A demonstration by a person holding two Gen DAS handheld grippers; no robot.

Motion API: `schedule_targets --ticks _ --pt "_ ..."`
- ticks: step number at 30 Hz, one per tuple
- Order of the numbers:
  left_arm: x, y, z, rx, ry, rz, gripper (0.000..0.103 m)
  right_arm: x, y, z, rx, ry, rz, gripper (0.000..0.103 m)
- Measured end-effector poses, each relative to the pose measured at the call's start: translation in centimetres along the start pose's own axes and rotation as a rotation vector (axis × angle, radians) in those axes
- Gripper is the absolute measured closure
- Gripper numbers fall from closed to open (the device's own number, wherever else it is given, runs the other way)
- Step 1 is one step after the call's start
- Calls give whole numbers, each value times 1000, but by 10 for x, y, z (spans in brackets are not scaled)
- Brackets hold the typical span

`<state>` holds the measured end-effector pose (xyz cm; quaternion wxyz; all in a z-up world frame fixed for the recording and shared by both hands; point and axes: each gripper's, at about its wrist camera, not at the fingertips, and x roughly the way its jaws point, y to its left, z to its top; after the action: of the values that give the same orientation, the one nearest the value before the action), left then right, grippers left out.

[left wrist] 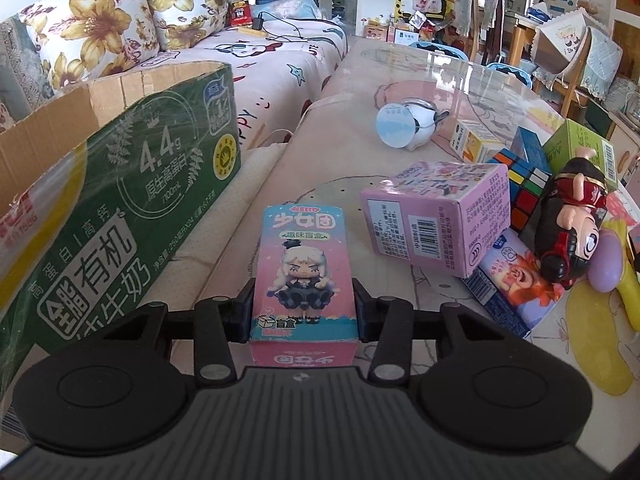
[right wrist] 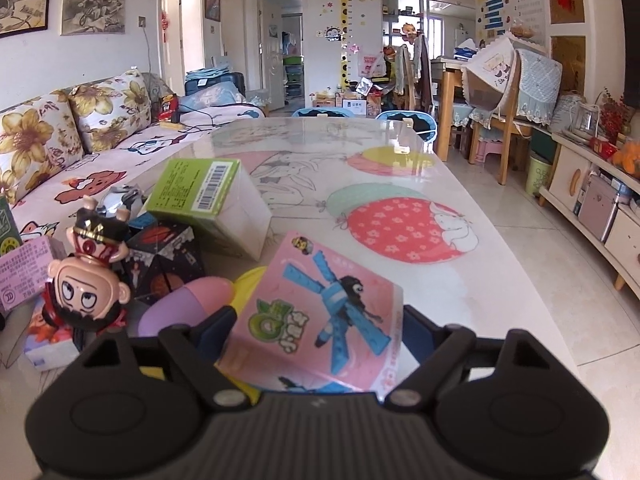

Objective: Organize rigid objects
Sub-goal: 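Carry both boxes into the cardboard box while right tool releases the robot box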

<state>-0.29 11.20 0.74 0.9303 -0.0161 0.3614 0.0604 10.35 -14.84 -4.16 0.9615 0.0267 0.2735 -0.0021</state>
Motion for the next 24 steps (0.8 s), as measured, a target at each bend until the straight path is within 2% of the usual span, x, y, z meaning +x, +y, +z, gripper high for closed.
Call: schedule_targets --ticks 5,12,17,24 --pt "-5 -2 4 19 -36 -5 48 -13 9 -2 -7 -24 -33 22" --pt "-14 -6 9 52 -105 -10 48 -23 25 -4 -42 -39 -92 24" --pt "-21 -3 15 44 -159 -1 48 -39 41 -1 -67 -90 -142 27" --pt "-29 8 23 12 -220 9 48 -62 65 12 -54 -147 -89 28"
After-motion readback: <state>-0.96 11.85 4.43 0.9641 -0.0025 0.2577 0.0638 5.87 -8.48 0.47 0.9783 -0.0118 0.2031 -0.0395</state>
